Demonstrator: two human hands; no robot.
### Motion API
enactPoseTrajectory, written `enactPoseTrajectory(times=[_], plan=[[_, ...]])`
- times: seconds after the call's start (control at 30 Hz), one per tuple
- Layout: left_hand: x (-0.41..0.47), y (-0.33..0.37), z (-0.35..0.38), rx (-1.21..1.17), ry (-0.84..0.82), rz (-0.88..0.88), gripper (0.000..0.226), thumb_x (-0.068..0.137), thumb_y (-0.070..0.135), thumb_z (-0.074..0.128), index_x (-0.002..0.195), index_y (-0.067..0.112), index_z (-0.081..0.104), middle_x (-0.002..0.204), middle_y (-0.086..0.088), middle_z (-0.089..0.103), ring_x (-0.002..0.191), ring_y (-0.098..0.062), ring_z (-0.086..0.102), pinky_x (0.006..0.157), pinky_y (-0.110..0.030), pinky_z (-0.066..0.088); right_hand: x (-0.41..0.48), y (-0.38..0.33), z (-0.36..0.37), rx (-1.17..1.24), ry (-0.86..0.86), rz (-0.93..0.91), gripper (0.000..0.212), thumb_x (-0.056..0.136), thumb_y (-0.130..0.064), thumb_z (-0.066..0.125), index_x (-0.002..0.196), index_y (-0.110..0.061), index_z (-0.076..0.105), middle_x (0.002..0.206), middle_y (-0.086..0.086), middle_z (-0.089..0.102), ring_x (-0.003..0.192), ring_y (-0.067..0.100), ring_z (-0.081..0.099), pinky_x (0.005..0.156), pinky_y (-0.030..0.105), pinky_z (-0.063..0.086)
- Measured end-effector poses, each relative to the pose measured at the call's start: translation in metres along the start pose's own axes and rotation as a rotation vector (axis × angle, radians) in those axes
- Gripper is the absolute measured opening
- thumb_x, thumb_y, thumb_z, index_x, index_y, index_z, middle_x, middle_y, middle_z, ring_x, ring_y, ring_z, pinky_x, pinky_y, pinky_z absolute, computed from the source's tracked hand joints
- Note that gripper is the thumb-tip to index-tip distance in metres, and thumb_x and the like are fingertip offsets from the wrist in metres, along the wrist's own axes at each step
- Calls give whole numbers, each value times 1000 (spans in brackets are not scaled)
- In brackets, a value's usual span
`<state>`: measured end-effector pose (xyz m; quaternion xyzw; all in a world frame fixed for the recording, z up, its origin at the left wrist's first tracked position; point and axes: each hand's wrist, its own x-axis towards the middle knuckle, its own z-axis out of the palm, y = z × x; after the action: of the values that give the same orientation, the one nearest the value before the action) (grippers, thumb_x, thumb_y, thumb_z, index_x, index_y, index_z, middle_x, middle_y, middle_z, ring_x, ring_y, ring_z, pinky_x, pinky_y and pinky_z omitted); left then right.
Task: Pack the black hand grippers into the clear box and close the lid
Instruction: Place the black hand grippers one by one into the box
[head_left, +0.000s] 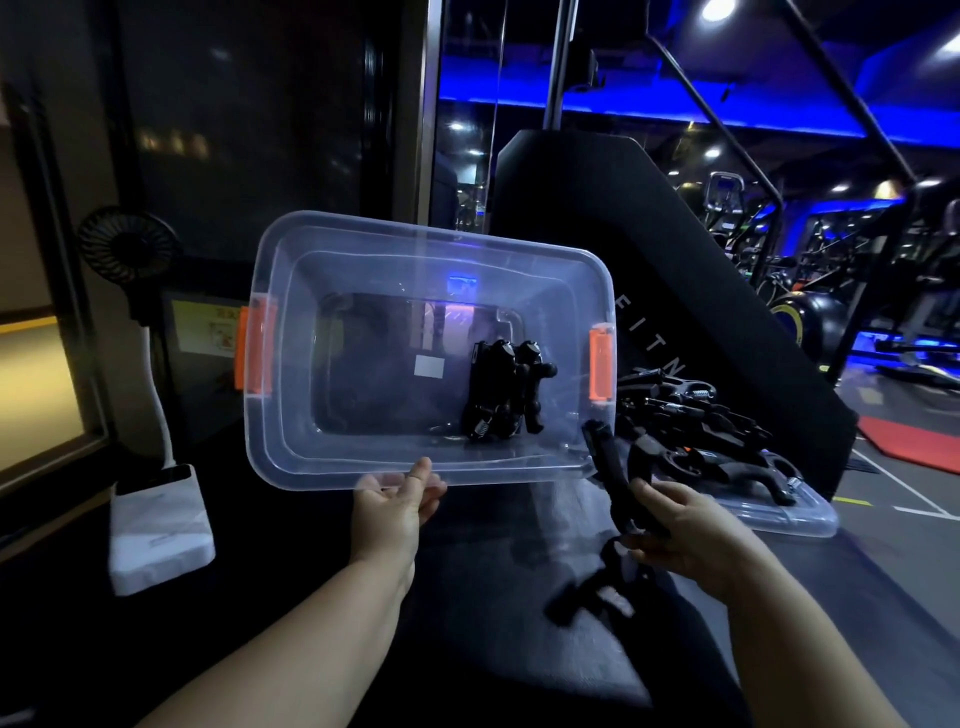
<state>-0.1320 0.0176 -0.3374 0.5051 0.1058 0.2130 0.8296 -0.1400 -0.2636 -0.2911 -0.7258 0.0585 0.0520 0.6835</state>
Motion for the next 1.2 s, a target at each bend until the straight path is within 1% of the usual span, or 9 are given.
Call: enactPoseTrajectory(times=[0.17, 0.27, 0.4, 0.53, 0.7, 0.87, 0.97, 1.1, 1.2], plan=[[1, 0, 0, -5, -3, -2, 27, 86, 22, 67, 96, 10, 46, 68, -6, 72, 71, -17, 70, 69, -30, 53, -5, 1, 4, 100, 3, 6, 53, 68, -49, 65, 108, -14, 65, 101, 16, 66, 74, 29, 70, 57, 29, 56], [1, -1, 0, -6, -3, -3, 26, 86, 22, 67, 95, 11, 46, 69, -6, 73, 70, -16, 70, 68, -29, 52, -5, 1, 5, 127, 47, 21, 59, 70, -61, 57, 109, -17, 63, 101, 11, 65, 66, 24, 69, 53, 28, 55], [1, -1, 0, -7, -3, -4, 25, 86, 22, 67, 95, 11, 46, 68, -5, 73, 69, -16, 70, 68, -29, 53, -3, -2, 6, 122, 70, 45, 66, 75, -67, 49, 109, -13, 62, 89, 12, 60, 55, 20, 61, 49, 27, 52], [1, -1, 0, -7, -6, -4, 26, 87, 22, 66, 96, 10, 45, 67, -5, 72, 68, -15, 70, 67, -28, 53, -2, -4, 11, 139, 72, 54, 49, 92, -53, 49, 103, -7, 62, 77, 15, 59, 55, 22, 54, 48, 27, 52], [1, -1, -1, -10, -1, -6, 26, 86, 22, 67, 95, 11, 46, 68, -6, 72, 72, -18, 70, 69, -29, 53, 0, -4, 19, 56, 105, 9, 35, 95, -31, 58, 96, 4, 59, 74, 17, 52, 47, 19, 51, 45, 25, 50], [3, -2, -1, -20, 7, -15, 26, 85, 21, 68, 93, 12, 46, 67, -5, 72, 69, -16, 70, 67, -29, 53, 3, 3, 19, -251, 225, -63, 18, 89, -20, 66, 84, -3, 69, 67, 16, 63, 49, 21, 60, 55, 32, 54], [3, -2, -1, -24, 8, -13, 26, 85, 21, 69, 92, 12, 45, 67, -5, 72, 69, -17, 70, 67, -29, 53, 3, 6, 20, -380, 281, -123, 6, 81, -15, 73, 79, -10, 70, 61, 7, 68, 48, 20, 63, 58, 37, 59], [2, -1, 0, -32, 6, -15, 26, 86, 20, 68, 94, 11, 45, 67, -6, 72, 68, -16, 70, 66, -29, 53, -1, 3, 21, -540, 387, -133, 40, 69, -24, 79, 101, -20, 54, 61, -6, 64, 48, 9, 66, 50, 25, 50], [0, 0, 0, -33, 6, -12, 26, 85, 19, 68, 93, 11, 44, 66, -5, 72, 69, -18, 69, 69, -30, 54, 0, 4, 17, -326, 290, -10, 48, 70, -12, 80, 104, -2, 48, 74, 16, 70, 59, 27, 69, 56, 35, 56]])
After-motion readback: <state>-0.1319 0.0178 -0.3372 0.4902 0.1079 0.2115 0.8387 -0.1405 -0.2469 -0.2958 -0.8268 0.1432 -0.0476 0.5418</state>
